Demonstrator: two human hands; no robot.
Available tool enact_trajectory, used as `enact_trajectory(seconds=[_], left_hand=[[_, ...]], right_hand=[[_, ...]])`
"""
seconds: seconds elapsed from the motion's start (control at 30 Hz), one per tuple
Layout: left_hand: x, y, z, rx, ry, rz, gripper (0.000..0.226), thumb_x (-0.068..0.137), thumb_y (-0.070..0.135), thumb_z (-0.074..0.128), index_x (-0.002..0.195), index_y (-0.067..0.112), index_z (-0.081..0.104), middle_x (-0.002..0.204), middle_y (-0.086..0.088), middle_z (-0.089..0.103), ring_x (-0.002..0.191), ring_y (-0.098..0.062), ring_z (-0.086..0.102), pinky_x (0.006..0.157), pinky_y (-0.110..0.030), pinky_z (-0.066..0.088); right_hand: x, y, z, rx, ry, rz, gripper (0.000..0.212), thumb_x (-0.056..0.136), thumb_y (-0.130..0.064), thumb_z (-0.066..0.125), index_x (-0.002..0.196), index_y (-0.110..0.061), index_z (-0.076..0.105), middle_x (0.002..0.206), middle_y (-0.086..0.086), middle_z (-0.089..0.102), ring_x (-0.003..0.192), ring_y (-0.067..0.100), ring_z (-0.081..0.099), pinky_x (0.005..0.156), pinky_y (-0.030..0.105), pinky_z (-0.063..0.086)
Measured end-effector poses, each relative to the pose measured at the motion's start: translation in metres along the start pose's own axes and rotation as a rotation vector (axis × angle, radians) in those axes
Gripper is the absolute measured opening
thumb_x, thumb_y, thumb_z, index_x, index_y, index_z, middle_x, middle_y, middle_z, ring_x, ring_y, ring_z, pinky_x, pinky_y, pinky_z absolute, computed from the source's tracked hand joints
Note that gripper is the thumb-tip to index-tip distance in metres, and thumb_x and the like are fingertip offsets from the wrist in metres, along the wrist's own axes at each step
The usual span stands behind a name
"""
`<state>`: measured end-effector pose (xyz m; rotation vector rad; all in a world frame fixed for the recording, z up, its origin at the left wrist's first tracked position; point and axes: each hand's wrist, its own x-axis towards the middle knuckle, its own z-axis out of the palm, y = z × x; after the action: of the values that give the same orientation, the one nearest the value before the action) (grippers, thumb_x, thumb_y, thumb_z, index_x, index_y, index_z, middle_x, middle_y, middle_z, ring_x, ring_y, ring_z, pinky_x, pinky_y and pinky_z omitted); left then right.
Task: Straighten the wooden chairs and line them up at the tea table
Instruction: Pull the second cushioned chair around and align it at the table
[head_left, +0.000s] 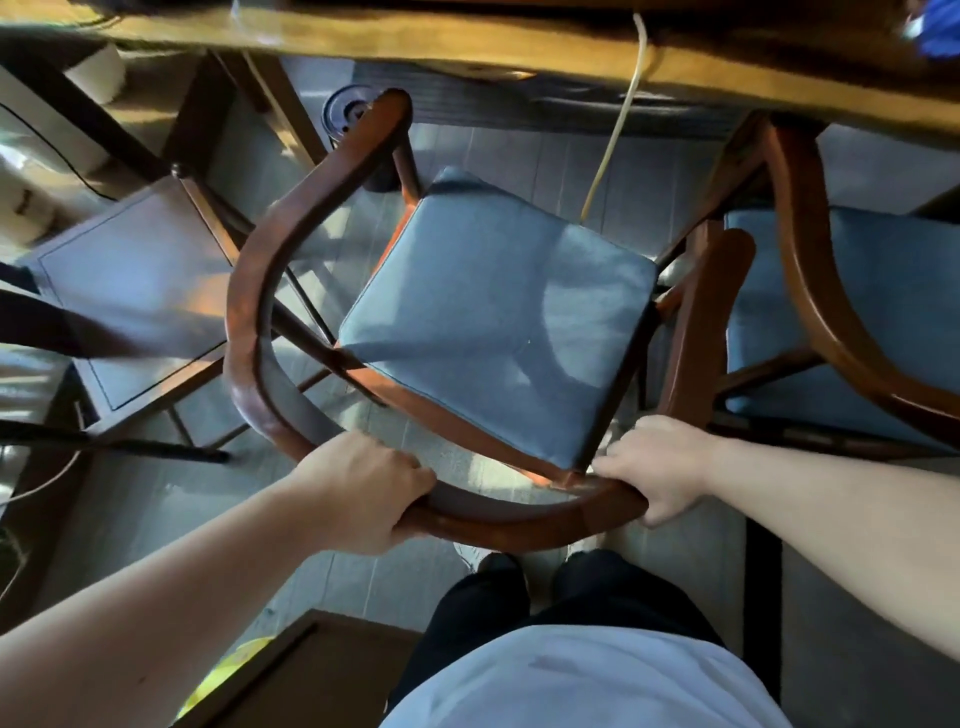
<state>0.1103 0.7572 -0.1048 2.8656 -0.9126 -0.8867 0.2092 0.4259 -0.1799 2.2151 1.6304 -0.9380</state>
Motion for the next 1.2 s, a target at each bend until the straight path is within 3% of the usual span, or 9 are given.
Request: enact_trajectory(seconds=[0.13, 0.27, 0.53, 0.7, 0.77, 0.83, 0.9, 1.0, 1.2], left_hand=[[0.007, 0.014, -0.003, -0.009, 0.010, -0.031, 0.040, 0.087, 0.059, 0.038, 0.102, 0.026, 0.058, 0.086, 0.005, 0.067, 0.076, -0.025, 0.065, 0.071, -0.037, 0.051], [0.042, 0.045, -0.021, 0.006, 0.031, -0.066, 0.037, 0.089, 0.053, 0.043, 0.105, 0.024, 0.060, 0.087, 0.001, 0.068, 0.075, -0.028, 0.063, 0.064, -0.033, 0.046], [0.114, 0.099, -0.054, -0.046, 0.062, -0.208, 0.035, 0.087, 0.053, 0.046, 0.100, 0.023, 0.061, 0.090, 0.000, 0.069, 0.082, -0.028, 0.063, 0.062, -0.031, 0.038], [0.129, 0.107, -0.064, -0.033, 0.110, -0.267, 0.035, 0.083, 0.055, 0.048, 0.098, 0.025, 0.058, 0.089, 0.004, 0.067, 0.082, -0.027, 0.063, 0.058, -0.031, 0.036], [0.122, 0.104, -0.064, -0.038, 0.189, -0.232, 0.033, 0.081, 0.054, 0.052, 0.097, 0.025, 0.057, 0.088, 0.008, 0.064, 0.082, -0.024, 0.063, 0.056, -0.030, 0.032], [0.110, 0.091, -0.058, -0.032, 0.310, -0.145, 0.030, 0.076, 0.052, 0.058, 0.089, 0.025, 0.058, 0.082, 0.011, 0.064, 0.077, -0.021, 0.063, 0.051, -0.027, 0.037], [0.095, 0.071, -0.046, -0.055, 0.324, -0.131, 0.034, 0.075, 0.056, 0.056, 0.090, 0.026, 0.061, 0.083, 0.012, 0.065, 0.080, -0.019, 0.063, 0.051, -0.031, 0.049], [0.072, 0.022, -0.028, -0.098, 0.347, -0.161, 0.042, 0.073, 0.062, 0.053, 0.096, 0.028, 0.064, 0.087, 0.012, 0.067, 0.086, -0.018, 0.064, 0.057, -0.034, 0.054], [0.067, -0.019, -0.016, -0.122, 0.348, 0.044, 0.033, 0.076, 0.055, 0.057, 0.095, 0.029, 0.066, 0.084, 0.013, 0.069, 0.074, -0.014, 0.065, 0.054, -0.029, 0.054]], right_hand=[[0.004, 0.020, -0.008, -0.026, -0.139, -0.086, 0.050, 0.057, -0.049, 0.062, 0.100, -0.028, 0.049, 0.092, 0.000, 0.067, 0.090, 0.027, 0.065, 0.065, 0.033, 0.037], [-0.020, 0.057, -0.013, -0.025, -0.292, -0.042, 0.048, 0.058, -0.048, 0.065, 0.100, -0.029, 0.049, 0.101, -0.004, 0.064, 0.100, 0.022, 0.062, 0.073, 0.034, 0.041], [-0.060, 0.134, -0.012, -0.202, -0.306, 0.016, 0.043, 0.063, -0.040, 0.064, 0.102, -0.031, 0.049, 0.100, -0.004, 0.064, 0.101, 0.021, 0.062, 0.072, 0.033, 0.039], [-0.071, 0.144, -0.003, -0.240, -0.191, 0.121, 0.041, 0.069, -0.035, 0.062, 0.110, -0.030, 0.054, 0.108, -0.002, 0.059, 0.108, 0.022, 0.058, 0.089, 0.037, 0.043], [-0.072, 0.134, 0.000, -0.166, -0.102, 0.126, 0.047, 0.070, -0.036, 0.063, 0.115, -0.028, 0.054, 0.110, 0.001, 0.057, 0.108, 0.024, 0.057, 0.089, 0.039, 0.045], [-0.078, 0.117, 0.004, 0.060, 0.035, 0.107, 0.056, 0.068, -0.041, 0.066, 0.121, -0.029, 0.053, 0.113, -0.001, 0.058, 0.107, 0.022, 0.057, 0.092, 0.039, 0.046], [-0.085, 0.092, 0.010, 0.361, 0.166, 0.114, 0.062, 0.068, -0.047, 0.067, 0.126, -0.029, 0.052, 0.118, -0.005, 0.058, 0.110, 0.016, 0.054, 0.098, 0.037, 0.043], [-0.090, 0.048, 0.020, 0.685, 0.415, 0.168, 0.056, 0.071, -0.048, 0.071, 0.121, -0.027, 0.057, 0.117, -0.008, 0.060, 0.109, 0.013, 0.055, 0.096, 0.037, 0.046], [-0.054, -0.013, 0.006, 0.577, 0.768, 0.344, 0.043, 0.070, -0.048, 0.075, 0.104, -0.022, 0.065, 0.101, -0.008, 0.069, 0.095, 0.016, 0.063, 0.086, 0.036, 0.051]])
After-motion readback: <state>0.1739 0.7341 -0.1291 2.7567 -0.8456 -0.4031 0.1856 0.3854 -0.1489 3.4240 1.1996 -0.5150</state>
